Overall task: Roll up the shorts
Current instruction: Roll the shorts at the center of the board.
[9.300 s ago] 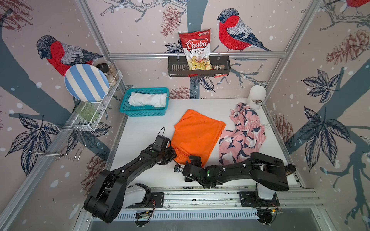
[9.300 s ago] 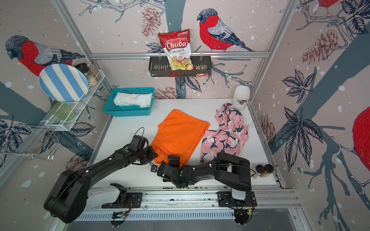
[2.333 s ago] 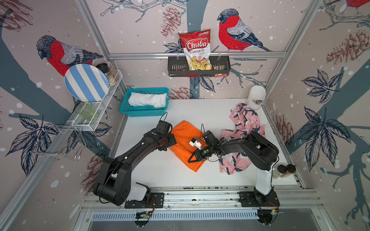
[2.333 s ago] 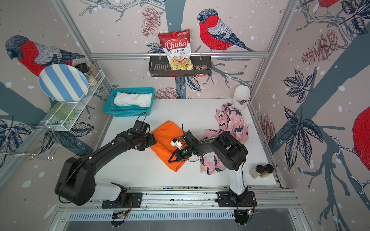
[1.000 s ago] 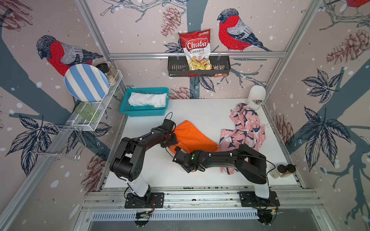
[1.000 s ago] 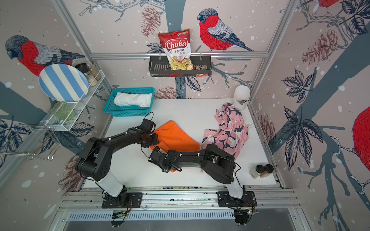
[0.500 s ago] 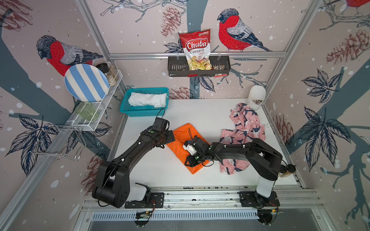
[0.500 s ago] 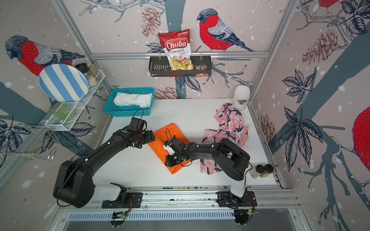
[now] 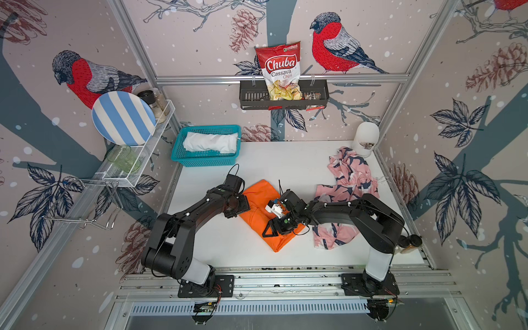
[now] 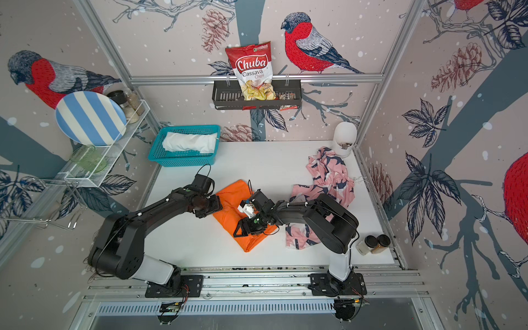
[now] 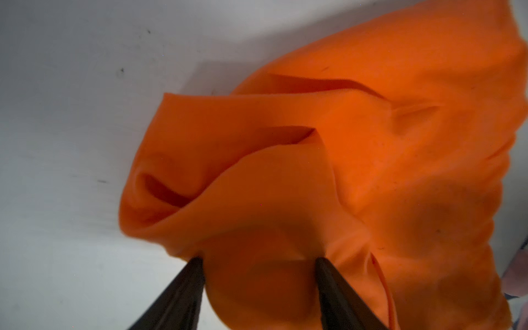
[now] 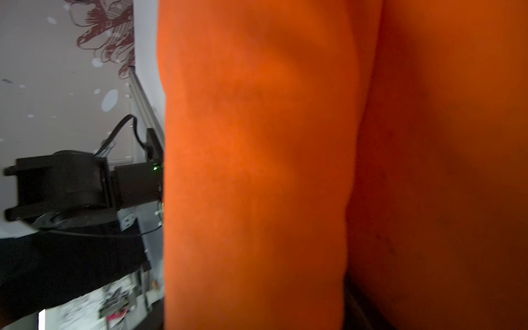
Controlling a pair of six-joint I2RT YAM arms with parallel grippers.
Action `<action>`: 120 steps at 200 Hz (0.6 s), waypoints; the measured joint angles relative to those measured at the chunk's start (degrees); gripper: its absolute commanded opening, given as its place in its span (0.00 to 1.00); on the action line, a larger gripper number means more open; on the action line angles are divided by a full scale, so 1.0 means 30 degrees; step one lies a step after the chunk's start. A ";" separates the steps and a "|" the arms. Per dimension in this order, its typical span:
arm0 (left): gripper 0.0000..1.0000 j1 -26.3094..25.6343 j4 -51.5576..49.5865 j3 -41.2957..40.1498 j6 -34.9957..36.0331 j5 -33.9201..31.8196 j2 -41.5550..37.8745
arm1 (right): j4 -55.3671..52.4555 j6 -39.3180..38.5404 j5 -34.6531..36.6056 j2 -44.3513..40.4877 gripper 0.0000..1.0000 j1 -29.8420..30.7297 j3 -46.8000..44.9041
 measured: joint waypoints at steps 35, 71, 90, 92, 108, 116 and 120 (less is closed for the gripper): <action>0.59 0.0000 0.0838 -0.0277 0.0277 -0.0255 0.0809 | -0.4874 -0.0925 0.7089 -0.1647 0.93 0.2266 0.2390; 0.59 0.0000 0.1173 -0.0408 0.0350 -0.0240 0.0765 | -1.0142 -0.0918 1.5132 -0.1421 0.99 0.5442 0.6280; 0.59 0.0000 0.1224 -0.0408 0.0488 -0.0226 0.0772 | -1.2131 -0.0867 1.7784 -0.0175 1.00 0.6798 0.8313; 0.59 0.0000 0.1231 -0.0408 0.0488 -0.0219 0.0772 | -1.2342 -0.0867 1.8083 0.0029 1.00 0.6936 0.8568; 0.60 0.0000 0.1290 -0.0408 0.0612 -0.0189 0.0794 | -1.3457 -0.0867 1.9365 0.1399 1.00 0.7606 0.9850; 0.60 0.0000 0.1297 -0.0408 0.0619 -0.0189 0.0801 | -1.3988 -0.0867 1.9861 0.2200 1.00 0.7847 1.0411; 0.60 0.0000 0.1297 -0.0408 0.0619 -0.0182 0.0801 | -1.4171 -0.0867 2.0028 0.2514 1.00 0.7934 1.0608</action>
